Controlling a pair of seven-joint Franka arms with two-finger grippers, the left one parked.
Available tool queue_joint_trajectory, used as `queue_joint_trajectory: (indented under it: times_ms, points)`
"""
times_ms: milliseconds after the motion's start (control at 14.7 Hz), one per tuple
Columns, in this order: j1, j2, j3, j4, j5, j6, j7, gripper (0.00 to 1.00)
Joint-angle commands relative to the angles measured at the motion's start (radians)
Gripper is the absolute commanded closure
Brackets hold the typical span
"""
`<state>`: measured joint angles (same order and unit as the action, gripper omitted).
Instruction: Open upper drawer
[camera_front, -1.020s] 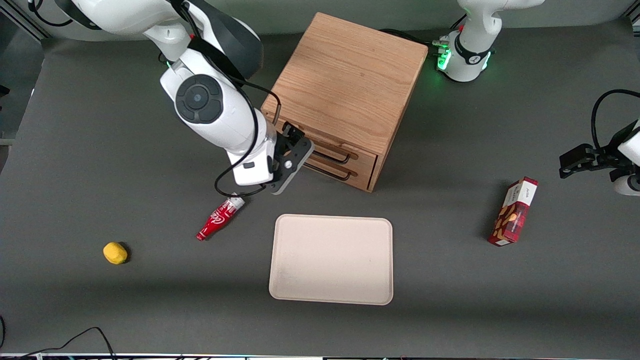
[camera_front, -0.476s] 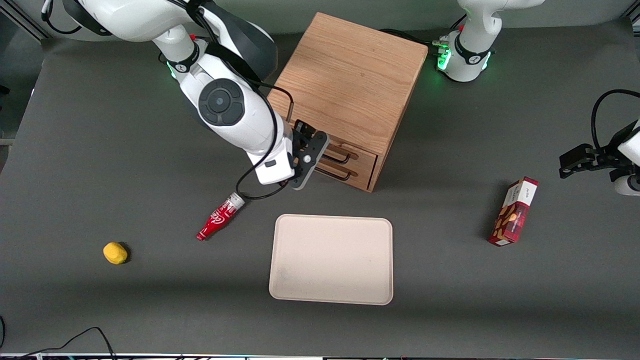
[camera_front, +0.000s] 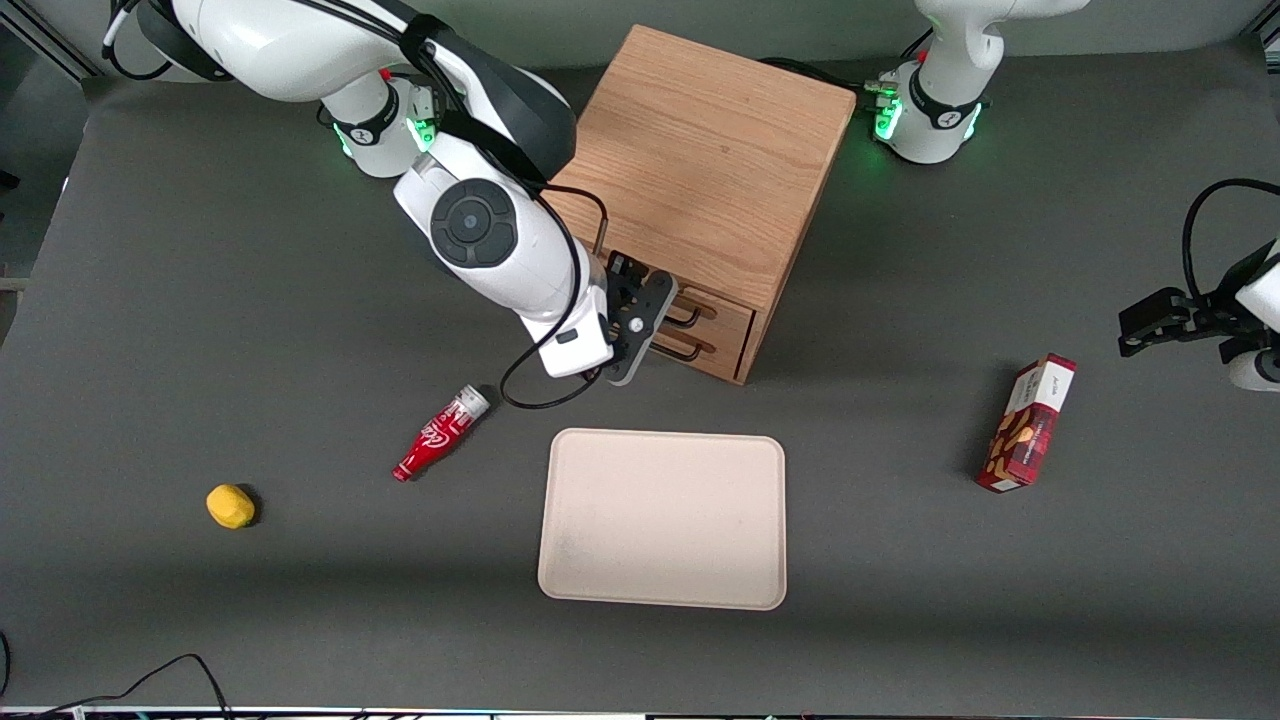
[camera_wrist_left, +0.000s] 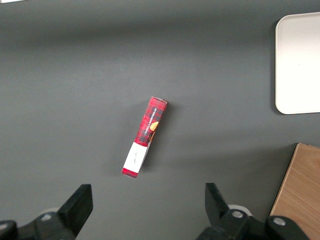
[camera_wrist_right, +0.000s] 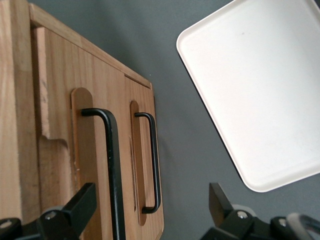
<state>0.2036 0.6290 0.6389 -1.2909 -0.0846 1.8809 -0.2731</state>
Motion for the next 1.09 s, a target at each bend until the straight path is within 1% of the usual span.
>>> queue_joint_trajectory:
  times_ms: [0,340,408,476,544,748,1020]
  points:
    - [-0.001,-0.006,0.01,-0.031,-0.015,0.027,-0.034,0.0]
    - [-0.003,-0.02,0.022,-0.099,-0.017,0.087,-0.052,0.0]
    - [-0.003,-0.017,0.022,-0.1,-0.024,0.093,-0.052,0.0]
    - [-0.003,-0.009,0.022,-0.1,-0.05,0.099,-0.052,0.0]
    - [-0.001,-0.005,0.022,-0.102,-0.063,0.104,-0.052,0.0]
    - [-0.006,-0.003,0.022,-0.114,-0.07,0.121,-0.052,0.0]
    - [-0.015,0.011,0.012,-0.111,-0.109,0.126,-0.061,0.0]
